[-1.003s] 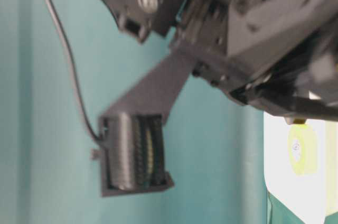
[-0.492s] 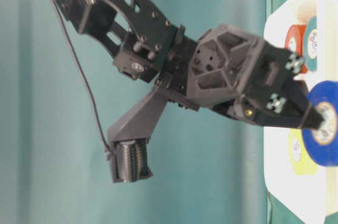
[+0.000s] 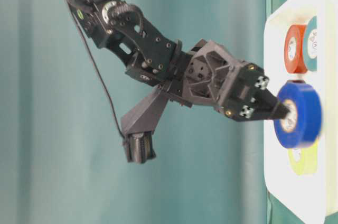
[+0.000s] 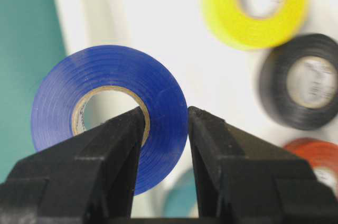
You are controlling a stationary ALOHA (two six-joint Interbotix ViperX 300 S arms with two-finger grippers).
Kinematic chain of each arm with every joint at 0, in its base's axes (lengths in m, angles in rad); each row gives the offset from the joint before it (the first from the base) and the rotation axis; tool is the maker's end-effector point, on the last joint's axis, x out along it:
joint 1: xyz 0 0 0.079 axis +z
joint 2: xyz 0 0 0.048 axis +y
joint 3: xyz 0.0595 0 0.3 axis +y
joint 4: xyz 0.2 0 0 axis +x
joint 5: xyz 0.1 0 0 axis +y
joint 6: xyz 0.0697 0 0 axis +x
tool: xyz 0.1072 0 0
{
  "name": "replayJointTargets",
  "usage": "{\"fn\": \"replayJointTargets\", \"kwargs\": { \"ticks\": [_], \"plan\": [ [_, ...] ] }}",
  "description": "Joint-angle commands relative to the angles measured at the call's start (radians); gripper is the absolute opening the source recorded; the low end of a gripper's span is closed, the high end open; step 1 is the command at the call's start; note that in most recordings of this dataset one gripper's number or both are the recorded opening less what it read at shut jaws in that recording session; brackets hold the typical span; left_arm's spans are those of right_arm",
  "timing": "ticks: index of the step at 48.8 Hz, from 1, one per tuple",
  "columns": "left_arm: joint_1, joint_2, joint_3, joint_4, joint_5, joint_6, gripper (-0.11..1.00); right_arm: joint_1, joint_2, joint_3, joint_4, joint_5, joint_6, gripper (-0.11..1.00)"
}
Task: Put the tape into the white case with the right arm.
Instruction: 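Lift the blue tape and carry it into the tray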
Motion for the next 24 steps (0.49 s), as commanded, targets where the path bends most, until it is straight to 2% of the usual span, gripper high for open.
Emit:
{"fn": "replayJointTargets", "kwargs": {
  "ticks": [1, 10, 24],
  "plan": [
    [0.002, 0.008, -0.012, 0.000, -0.006, 0.000, 0.00, -0.040, -0.044, -0.005, -0.005, -0.006, -0.002, 0.00],
    [0.002, 0.008, -0.012, 0.000, -0.005, 0.000, 0.00, -0.094, -0.044, 0.025, -0.006, -0.032, -0.002, 0.00],
    [0.002, 0.008, -0.012, 0.000, -0.006, 0.000, 0.00, -0.100, -0.044, 0.040, -0.006, -0.075, -0.006, 0.00]
  ]
}}
